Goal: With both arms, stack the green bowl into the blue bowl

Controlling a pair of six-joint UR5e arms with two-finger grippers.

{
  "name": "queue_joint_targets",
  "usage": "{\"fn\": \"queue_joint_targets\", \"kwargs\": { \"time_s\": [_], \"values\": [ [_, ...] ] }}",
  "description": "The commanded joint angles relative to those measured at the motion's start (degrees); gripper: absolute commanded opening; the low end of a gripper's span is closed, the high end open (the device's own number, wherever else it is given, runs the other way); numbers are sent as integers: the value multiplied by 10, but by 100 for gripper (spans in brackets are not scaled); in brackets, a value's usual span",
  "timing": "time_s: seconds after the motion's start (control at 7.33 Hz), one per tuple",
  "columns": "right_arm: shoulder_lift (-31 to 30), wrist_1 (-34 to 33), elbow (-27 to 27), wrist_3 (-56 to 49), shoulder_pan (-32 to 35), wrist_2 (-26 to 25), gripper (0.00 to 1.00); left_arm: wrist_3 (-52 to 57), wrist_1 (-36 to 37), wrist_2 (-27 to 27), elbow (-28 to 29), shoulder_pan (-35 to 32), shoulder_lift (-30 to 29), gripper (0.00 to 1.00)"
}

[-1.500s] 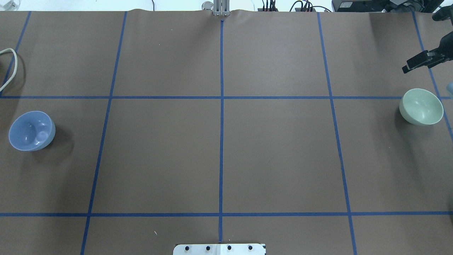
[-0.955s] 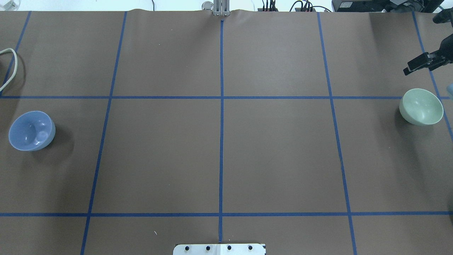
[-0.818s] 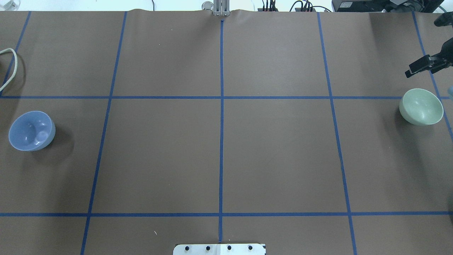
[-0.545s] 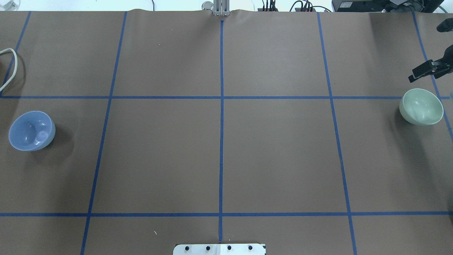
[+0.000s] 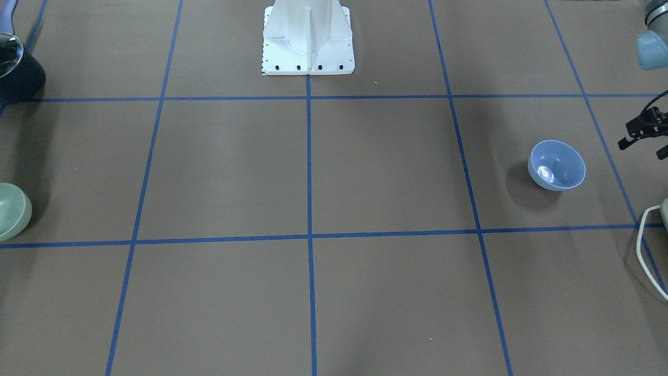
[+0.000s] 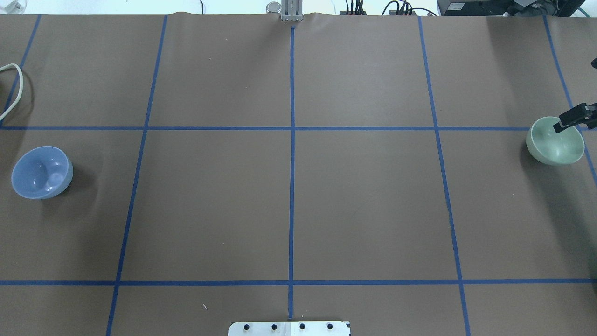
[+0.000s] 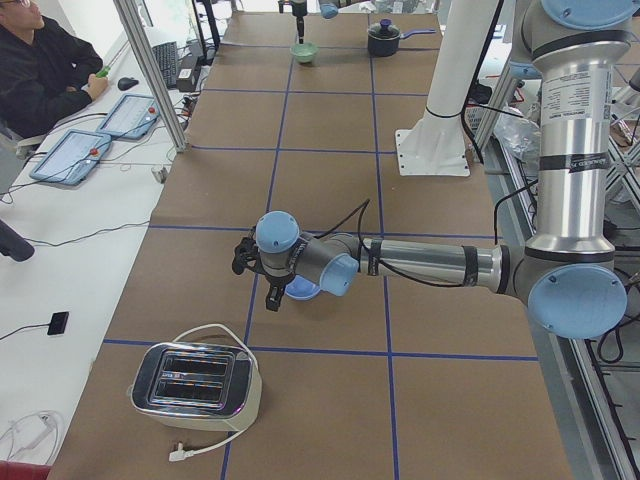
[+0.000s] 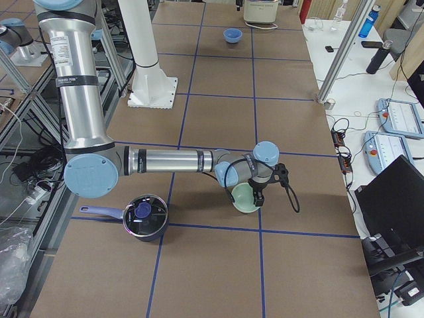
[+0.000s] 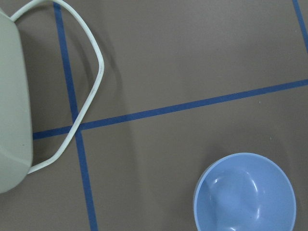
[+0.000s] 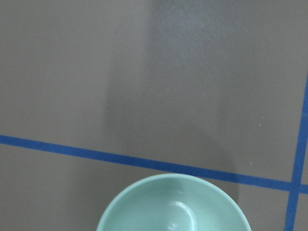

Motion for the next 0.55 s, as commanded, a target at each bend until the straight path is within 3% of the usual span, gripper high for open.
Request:
{"fn": "queue_joint_targets", "kwargs": {
  "time_s": [0.0,0.27,0.41],
  "values": [
    [0,0,-4,-2,1,-4,100,-5,-3,40,8,38,-6,97],
    [2,0,-8,2,0,-4,100,-6,-28,40,42,45,-16,97],
    [2,-1,-8,4,0,-4,100,-33,-87,41,89,51,-32,97]
  ]
}}
